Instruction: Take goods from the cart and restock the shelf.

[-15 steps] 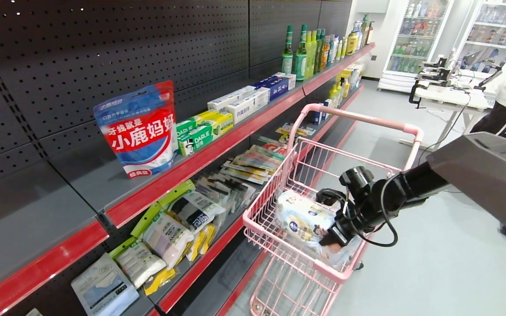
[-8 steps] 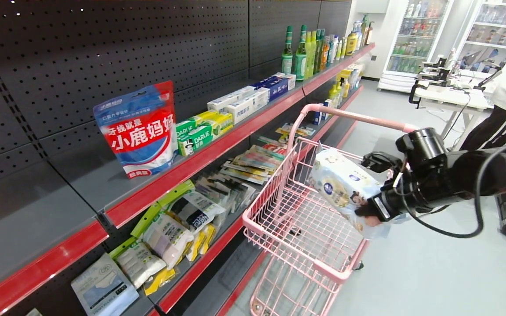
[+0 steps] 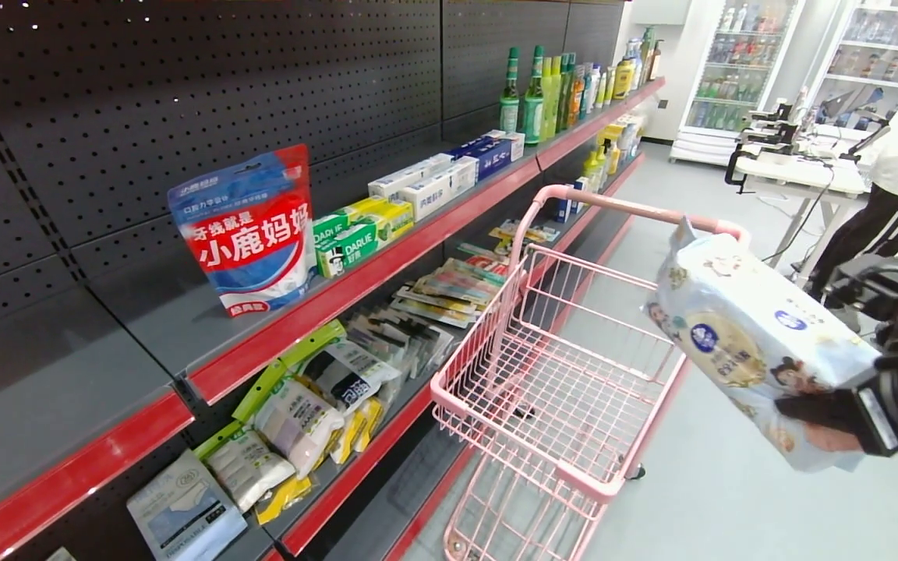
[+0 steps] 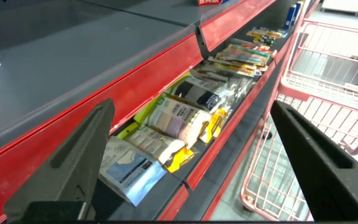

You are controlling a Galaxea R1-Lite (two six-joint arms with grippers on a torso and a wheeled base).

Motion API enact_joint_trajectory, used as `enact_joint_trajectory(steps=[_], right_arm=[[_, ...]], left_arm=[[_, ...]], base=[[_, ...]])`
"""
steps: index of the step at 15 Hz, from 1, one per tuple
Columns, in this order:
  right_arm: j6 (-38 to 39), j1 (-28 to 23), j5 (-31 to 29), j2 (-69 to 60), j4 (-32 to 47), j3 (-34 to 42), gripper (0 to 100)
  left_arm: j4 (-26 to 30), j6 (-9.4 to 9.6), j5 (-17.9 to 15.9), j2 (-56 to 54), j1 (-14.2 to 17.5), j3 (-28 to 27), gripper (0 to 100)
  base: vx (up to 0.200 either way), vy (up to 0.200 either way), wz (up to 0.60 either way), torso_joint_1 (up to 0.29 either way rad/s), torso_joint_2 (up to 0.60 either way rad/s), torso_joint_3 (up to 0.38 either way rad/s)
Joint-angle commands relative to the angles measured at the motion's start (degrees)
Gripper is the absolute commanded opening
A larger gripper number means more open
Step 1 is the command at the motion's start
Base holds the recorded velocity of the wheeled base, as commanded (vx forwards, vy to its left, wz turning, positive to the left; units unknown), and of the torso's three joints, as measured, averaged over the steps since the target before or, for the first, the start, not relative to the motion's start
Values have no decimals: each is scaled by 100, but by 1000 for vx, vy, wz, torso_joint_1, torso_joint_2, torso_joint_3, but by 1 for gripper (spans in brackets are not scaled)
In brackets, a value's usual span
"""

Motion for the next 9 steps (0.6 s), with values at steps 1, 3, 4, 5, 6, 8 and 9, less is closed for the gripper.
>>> enact_joint_trajectory(steps=[1, 3, 4, 5, 6, 8, 9], right_arm=[[-4, -233, -142, -1528, 579, 246, 0], [-13, -304, -318, -2205, 966, 440, 0], [-13, -312, -345, -2530, 1168, 484, 0], [-13, -321, -397, -2794, 1352, 501, 0], [-13, -321, -459, -3031, 1555, 492, 0], [-13, -321, -468, -3330, 1827, 457, 0], [-30, -321, -476, -3585, 2020, 440, 0]], left_arm=[[-1, -1, -2, 7, 0, 1, 100], [-1, -1, -2, 7, 9, 1, 100], [-1, -1, -2, 7, 0, 1, 100], [-1, -1, -2, 7, 0, 1, 100], [-1, -1, -2, 7, 0, 1, 100], [-1, -1, -2, 7, 0, 1, 100], [-1, -1, -2, 7, 0, 1, 100]], base=[[0, 0, 0, 0, 0, 0], [0, 0, 0, 0, 0, 0], [0, 0, 0, 36, -76, -66], [0, 0, 0, 119, -315, -193], [0, 0, 0, 183, -437, -256], [0, 0, 0, 215, -525, -300], [0, 0, 0, 188, -452, -256]])
